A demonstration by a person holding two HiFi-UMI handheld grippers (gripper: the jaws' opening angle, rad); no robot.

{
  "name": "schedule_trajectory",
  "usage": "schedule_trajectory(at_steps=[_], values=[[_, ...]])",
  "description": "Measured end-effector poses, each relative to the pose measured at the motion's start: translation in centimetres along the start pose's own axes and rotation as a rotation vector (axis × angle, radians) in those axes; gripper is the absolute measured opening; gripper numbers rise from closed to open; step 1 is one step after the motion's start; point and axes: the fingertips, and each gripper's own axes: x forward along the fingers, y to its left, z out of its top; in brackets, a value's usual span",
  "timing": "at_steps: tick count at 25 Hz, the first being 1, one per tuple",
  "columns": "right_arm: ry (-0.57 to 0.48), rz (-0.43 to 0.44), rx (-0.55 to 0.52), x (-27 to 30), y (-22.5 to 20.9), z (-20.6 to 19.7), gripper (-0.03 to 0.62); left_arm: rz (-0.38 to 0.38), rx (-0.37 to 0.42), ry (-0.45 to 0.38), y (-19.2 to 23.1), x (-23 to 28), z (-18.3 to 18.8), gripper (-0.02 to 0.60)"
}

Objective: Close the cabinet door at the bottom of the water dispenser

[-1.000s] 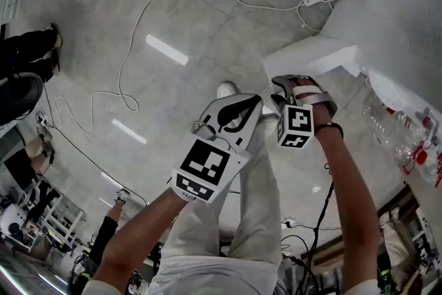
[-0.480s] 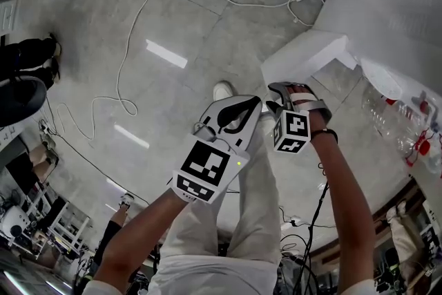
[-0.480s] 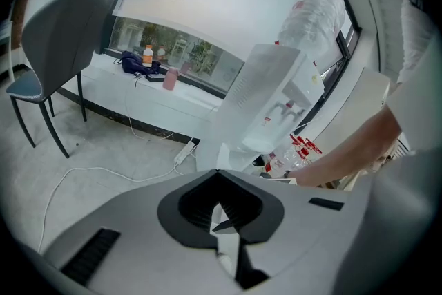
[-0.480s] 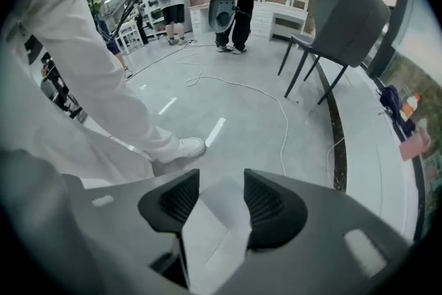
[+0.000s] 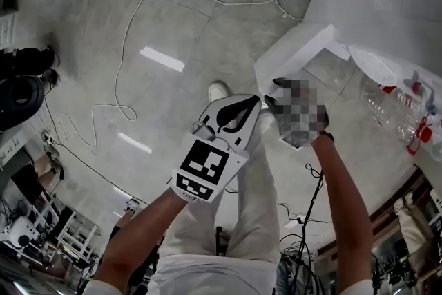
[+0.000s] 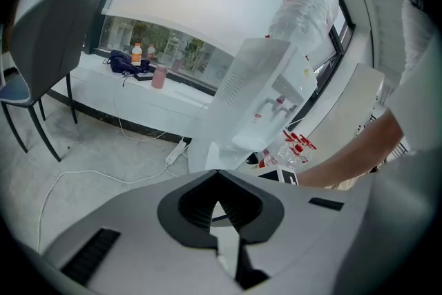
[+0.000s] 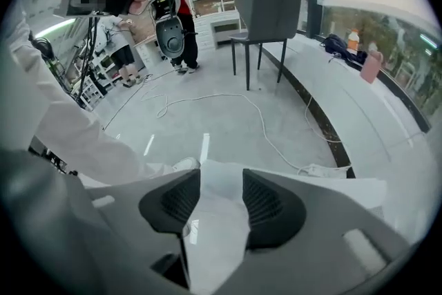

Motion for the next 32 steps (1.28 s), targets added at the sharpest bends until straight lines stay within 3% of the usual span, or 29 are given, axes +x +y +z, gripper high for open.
schedule_trajectory(at_steps=[6, 12, 24, 32], values=[[-0.021, -0.024, 0.088, -0.7, -0.2, -1.1, 0.189, -0.022, 0.023, 0.02, -1.3, 0.8, -0.3, 0.005], [-0.072, -0.009, 0.216, -0.2, 0.0, 0.3, 0.19, -0.03, 0.036, 0.036, -2.0, 1.3, -0.5, 0.005], [-0.043, -0.03, 0.213, -0.3, 0.7, -1.5, 0.172, -0.056, 0.053, 0.047, -3.3, 2.0, -0.4, 0.005], [0.018, -0.131, 0.242, -1.6, 0.0, -4.5, 0.072, -0.077, 0.071, 0.063, -4.5, 2.6, -0.7, 0.005]])
